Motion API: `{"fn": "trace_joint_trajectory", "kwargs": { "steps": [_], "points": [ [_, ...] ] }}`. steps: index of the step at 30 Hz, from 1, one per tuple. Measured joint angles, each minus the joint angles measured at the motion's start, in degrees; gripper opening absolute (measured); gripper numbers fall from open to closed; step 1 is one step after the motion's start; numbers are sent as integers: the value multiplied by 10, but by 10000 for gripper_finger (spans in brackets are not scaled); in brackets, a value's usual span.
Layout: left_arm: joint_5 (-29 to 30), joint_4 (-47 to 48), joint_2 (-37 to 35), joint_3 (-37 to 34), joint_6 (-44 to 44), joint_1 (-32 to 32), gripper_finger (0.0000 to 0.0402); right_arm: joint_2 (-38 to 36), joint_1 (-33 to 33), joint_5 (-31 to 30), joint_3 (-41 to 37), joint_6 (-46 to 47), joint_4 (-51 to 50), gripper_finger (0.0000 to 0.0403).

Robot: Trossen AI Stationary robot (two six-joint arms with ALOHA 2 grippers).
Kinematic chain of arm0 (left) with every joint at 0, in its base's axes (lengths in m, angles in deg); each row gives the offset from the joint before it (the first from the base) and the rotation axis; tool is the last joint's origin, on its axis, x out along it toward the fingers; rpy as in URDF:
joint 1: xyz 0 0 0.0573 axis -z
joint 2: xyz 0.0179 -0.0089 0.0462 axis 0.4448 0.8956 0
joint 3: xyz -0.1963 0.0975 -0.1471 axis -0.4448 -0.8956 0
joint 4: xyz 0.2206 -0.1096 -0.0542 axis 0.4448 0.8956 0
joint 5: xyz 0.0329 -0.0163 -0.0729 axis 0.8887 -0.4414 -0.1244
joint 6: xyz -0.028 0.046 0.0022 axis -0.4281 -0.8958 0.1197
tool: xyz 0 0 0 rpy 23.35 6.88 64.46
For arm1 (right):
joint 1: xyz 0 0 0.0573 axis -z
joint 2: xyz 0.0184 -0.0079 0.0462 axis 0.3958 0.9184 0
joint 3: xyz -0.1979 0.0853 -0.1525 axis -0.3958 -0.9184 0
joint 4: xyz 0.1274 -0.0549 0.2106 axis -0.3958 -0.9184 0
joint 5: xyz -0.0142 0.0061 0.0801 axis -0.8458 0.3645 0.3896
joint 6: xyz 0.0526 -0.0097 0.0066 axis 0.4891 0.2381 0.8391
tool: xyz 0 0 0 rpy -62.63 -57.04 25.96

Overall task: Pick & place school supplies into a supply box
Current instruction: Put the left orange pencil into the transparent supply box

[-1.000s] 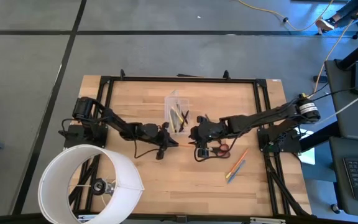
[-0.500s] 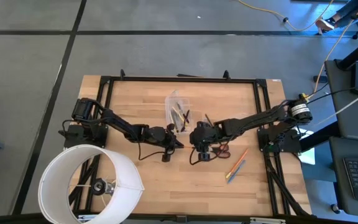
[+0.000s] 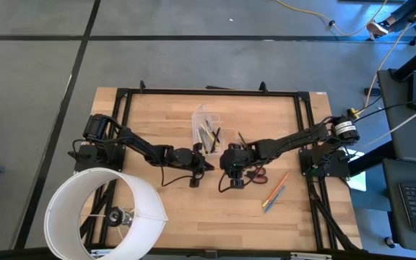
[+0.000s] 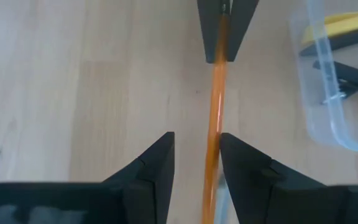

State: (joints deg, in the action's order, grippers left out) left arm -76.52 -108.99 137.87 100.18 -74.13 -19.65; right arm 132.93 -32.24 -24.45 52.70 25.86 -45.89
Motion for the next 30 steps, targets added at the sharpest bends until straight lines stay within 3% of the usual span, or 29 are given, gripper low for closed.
{"fn": "trace_joint_trajectory", "kwargs": {
  "steps": [24, 30],
  "points": [
    [0, 14, -26, 0, 0, 14, 11, 0, 0, 2, 0, 96, 15, 133],
    [0, 14, -26, 0, 0, 14, 11, 0, 0, 3, 0, 103, 14, 97]
  ]
}}
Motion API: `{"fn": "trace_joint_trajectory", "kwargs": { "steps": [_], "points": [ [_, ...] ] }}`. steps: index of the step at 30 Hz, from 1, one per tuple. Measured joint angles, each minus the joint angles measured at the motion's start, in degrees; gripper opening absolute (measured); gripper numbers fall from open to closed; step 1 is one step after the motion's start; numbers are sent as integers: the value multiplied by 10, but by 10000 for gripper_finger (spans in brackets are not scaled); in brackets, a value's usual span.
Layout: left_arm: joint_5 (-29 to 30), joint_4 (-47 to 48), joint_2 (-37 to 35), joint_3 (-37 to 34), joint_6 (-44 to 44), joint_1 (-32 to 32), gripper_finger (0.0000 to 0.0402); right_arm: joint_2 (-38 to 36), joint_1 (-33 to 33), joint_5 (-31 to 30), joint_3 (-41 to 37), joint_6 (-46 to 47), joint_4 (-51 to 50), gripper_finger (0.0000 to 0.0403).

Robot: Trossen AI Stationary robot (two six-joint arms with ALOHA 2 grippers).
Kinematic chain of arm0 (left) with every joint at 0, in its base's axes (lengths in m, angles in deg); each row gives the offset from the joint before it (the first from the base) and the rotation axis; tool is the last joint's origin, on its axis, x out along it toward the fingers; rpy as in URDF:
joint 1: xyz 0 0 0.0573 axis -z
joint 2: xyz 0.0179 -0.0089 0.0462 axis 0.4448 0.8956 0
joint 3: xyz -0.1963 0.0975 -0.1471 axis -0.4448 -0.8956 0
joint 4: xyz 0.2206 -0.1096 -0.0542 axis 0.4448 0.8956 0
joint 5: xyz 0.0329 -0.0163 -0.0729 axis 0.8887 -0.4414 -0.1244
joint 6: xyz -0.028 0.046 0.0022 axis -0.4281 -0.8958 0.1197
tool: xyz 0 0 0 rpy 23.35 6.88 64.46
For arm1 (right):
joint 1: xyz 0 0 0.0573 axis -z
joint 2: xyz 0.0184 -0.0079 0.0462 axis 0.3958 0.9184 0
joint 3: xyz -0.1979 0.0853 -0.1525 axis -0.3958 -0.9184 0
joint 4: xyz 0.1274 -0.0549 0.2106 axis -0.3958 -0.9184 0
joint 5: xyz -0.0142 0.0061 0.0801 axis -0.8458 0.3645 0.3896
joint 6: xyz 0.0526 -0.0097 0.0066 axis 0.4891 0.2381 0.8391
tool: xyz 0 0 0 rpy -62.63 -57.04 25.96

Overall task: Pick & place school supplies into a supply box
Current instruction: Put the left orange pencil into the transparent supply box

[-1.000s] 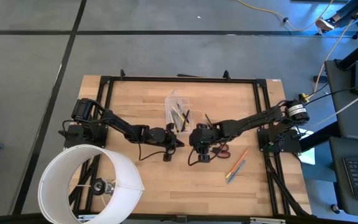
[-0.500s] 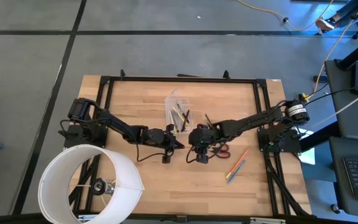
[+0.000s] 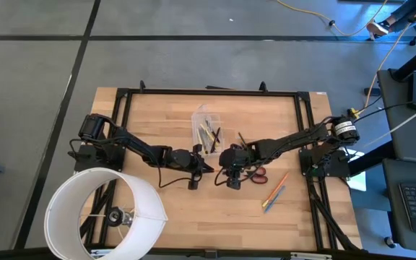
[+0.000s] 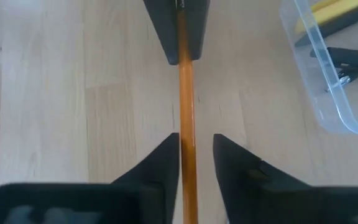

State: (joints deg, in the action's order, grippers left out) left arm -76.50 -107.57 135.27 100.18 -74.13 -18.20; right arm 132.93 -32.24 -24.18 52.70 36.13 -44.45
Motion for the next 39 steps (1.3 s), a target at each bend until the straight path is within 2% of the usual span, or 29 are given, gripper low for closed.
{"fn": "trace_joint_trajectory", "kwargs": {
  "steps": [5, 7, 16, 21, 26, 30, 33, 39],
  "points": [
    [0, 0, 0, 0, -3, 0, 12, 0, 0, 1, 0, -8, -1, 40],
    [0, 0, 0, 0, -9, 0, 13, 0, 0, 1, 0, -16, -1, 30],
    [-15, 39, -8, 0, -29, 0, 63, 0, 0, 15, 0, 2, -30, 30],
    [-16, 132, -53, 0, -26, 0, 88, 0, 3, -7, 0, 40, -94, 30],
    [-14, 219, -105, -9, 6, 0, 94, -3, 18, -44, 0, 109, -133, 30],
    [-2, 218, -139, -46, 33, 0, 90, -23, 38, -76, 0, 165, -141, 30],
    [20, 203, -161, -81, 52, -1, 89, -42, 56, -125, 0, 196, -144, 30],
    [61, 150, -199, -139, 66, -1, 92, -52, 117, -125, 0, 225, -91, 30]
  ]
}}
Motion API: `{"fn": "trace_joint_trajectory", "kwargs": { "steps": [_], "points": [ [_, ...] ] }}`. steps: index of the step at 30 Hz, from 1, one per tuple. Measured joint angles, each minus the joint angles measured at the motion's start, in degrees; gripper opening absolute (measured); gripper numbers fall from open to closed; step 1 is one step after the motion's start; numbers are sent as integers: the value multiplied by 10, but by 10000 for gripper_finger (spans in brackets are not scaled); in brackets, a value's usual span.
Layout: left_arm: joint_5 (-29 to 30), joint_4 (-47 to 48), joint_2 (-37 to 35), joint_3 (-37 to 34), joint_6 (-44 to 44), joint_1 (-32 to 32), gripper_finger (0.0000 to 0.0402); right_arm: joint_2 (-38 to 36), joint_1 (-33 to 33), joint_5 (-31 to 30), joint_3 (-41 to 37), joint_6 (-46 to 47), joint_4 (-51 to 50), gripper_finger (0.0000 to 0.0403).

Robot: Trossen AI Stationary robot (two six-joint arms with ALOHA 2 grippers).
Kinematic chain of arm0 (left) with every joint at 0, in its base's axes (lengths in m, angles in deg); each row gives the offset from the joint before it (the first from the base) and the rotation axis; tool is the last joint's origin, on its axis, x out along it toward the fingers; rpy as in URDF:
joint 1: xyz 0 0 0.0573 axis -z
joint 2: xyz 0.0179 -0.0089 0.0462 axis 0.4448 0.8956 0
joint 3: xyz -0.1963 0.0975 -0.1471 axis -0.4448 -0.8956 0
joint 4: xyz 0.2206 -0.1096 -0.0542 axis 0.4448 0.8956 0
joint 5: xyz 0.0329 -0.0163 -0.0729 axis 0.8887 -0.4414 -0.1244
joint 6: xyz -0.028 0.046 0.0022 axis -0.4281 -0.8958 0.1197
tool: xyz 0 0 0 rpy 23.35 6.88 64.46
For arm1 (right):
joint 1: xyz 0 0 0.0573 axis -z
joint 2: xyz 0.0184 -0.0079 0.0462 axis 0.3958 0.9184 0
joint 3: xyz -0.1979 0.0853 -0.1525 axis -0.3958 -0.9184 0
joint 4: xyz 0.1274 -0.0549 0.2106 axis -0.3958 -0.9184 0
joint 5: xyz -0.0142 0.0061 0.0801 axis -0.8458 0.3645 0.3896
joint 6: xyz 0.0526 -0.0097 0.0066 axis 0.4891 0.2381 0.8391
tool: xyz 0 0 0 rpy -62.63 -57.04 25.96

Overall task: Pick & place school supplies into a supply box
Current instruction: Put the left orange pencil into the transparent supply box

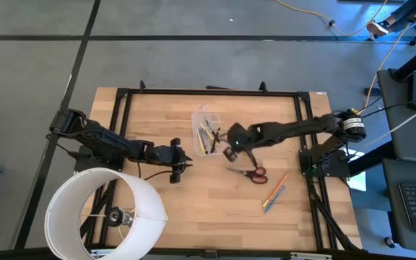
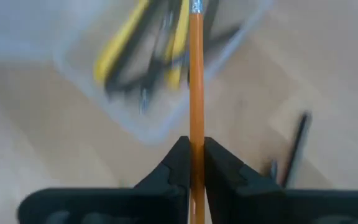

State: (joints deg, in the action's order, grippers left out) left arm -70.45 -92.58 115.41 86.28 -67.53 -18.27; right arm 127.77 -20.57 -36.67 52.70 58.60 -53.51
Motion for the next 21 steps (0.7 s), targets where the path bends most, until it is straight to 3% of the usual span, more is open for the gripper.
{"fn": "trace_joint_trajectory", "kwargs": {
  "steps": [8, 21],
  "points": [
    [8, -14, -18, -13, 0, 0, 89, 49, 63, 30, 0, -16, 116, 30],
    [8, -12, -18, -13, 0, 0, 91, 113, 99, 81, 0, 32, 247, 30]
  ]
}}
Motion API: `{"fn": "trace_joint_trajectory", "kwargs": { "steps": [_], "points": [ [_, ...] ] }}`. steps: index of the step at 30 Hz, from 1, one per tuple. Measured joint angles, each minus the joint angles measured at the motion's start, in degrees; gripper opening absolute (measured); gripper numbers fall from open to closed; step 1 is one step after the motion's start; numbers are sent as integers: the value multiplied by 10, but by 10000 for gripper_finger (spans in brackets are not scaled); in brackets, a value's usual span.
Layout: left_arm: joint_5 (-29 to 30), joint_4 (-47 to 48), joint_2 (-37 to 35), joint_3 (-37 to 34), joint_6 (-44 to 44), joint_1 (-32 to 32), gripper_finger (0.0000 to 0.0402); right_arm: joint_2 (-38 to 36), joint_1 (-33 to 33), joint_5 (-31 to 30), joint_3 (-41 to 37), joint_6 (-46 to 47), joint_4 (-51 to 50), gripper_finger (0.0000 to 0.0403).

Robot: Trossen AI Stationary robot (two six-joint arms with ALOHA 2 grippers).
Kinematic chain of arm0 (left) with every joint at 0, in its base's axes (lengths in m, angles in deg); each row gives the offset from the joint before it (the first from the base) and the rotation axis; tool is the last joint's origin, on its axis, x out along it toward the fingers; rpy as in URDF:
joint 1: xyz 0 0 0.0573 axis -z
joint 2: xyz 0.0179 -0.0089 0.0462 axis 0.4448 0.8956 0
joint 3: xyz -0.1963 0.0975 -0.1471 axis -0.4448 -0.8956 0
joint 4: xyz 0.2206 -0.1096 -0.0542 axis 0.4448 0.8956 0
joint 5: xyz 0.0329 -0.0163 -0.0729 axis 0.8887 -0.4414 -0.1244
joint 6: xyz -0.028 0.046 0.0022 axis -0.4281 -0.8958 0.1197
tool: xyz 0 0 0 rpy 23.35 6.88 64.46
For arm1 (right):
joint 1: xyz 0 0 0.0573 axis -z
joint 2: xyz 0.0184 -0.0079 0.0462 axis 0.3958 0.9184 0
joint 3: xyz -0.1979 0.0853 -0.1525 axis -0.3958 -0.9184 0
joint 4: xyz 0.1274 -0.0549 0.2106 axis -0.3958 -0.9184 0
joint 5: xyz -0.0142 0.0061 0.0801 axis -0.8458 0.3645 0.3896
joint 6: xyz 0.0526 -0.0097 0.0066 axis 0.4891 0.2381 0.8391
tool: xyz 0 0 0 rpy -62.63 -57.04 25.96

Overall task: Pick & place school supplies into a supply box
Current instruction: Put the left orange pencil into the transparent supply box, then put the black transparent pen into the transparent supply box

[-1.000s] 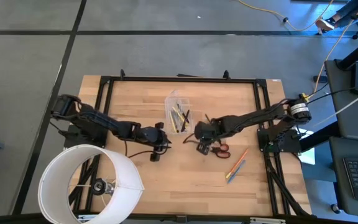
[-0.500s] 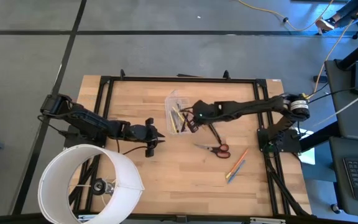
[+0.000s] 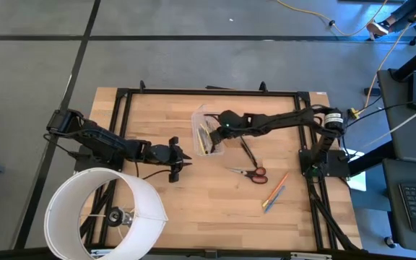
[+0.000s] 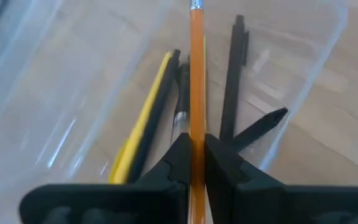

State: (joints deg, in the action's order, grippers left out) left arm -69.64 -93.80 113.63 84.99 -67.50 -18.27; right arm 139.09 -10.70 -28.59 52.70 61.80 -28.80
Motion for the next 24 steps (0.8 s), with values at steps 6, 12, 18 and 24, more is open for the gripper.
{"fn": "trace_joint_trajectory", "kwargs": {
  "steps": [6, 12, 18, 24],
  "points": [
    [0, 1, 0, 0, 0, 0, 89, 23, -1, -79, 0, 14, 54, 41],
    [0, 2, 0, 0, 6, 0, 92, 29, -1, -32, 0, 43, 57, 38],
    [0, 2, 0, 0, 6, 0, 89, 29, -2, -18, 0, 67, 82, 4],
    [0, 3, 0, 0, 6, 0, 91, 29, -5, -20, 0, 64, 78, 20]
  ]
}}
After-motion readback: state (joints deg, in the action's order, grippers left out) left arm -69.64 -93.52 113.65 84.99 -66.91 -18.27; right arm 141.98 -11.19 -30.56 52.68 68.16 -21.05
